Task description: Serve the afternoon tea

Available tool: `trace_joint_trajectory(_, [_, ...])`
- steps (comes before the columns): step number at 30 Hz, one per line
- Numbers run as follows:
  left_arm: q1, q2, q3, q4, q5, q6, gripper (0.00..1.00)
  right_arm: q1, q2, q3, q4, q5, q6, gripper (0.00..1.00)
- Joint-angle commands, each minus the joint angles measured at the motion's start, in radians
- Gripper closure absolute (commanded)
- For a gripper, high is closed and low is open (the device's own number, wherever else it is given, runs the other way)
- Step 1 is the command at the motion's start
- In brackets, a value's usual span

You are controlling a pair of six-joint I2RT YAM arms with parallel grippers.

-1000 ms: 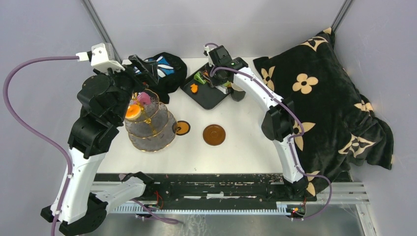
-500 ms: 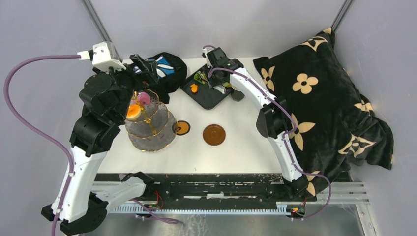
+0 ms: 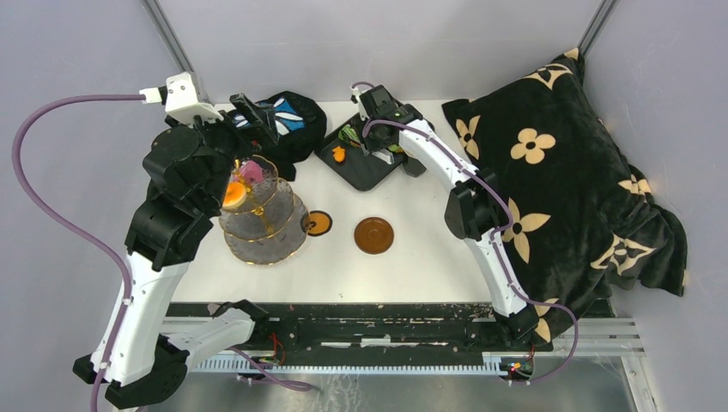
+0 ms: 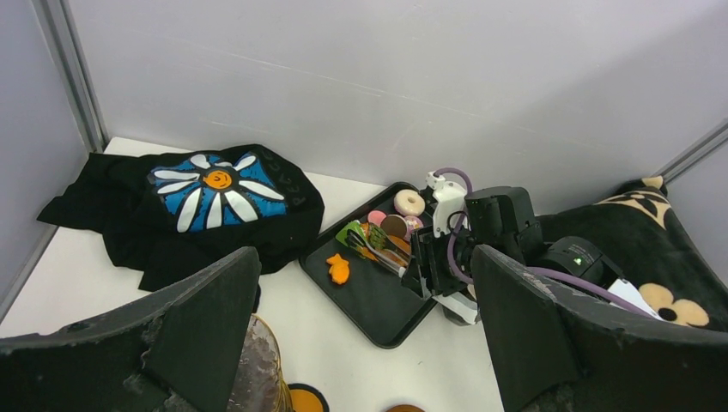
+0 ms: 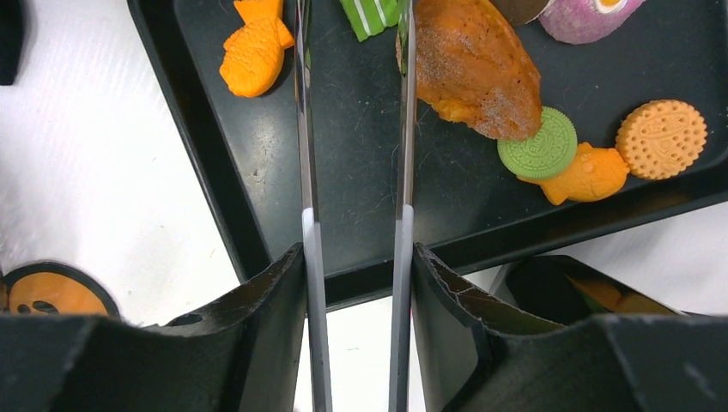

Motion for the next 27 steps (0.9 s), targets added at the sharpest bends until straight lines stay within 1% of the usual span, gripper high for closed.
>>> trace_joint_trajectory(1, [-0.003,-0.001,0.005,0.056,-0.026,0.047,0.01,-0.001,0.017,0.061,0.038,0.014,-0.022,0.49])
trace_joint_trajectory(9, [-0.003,0.002,0.004,0.055,-0.027,0.044,0.01,-0.001,0.040,0.076,0.048,-0.002,-0.028,0.49])
trace_joint_trajectory(12, [-0.003,-0.001,0.001,0.055,-0.029,0.042,0.01,-0.001,0.041,0.077,0.049,-0.003,-0.029,0.51])
trace_joint_trajectory(13, [-0.003,-0.001,0.002,0.053,-0.029,0.041,0.01,-0.001,0.039,0.077,0.046,-0.003,-0.031,0.52])
trace_joint_trajectory(16, [-0.002,-0.003,0.001,0.055,-0.031,0.040,0.01,-0.001,0.022,0.066,0.036,-0.003,-0.028,0.62])
trace_joint_trajectory(20, [-0.003,-0.005,-0.001,0.055,-0.031,0.041,0.01,-0.001,-0.042,-0.009,0.052,-0.017,-0.020,0.75])
trace_joint_trajectory(24, [-0.003,-0.011,-0.002,0.055,-0.024,0.041,0.01,-0.001,-0.115,-0.082,0.049,-0.036,-0.001,0.82])
trace_joint_trajectory(27, [-0.003,-0.018,-0.004,0.053,-0.023,0.041,0.01,-0.001,-0.198,-0.186,0.055,-0.062,0.017,0.85])
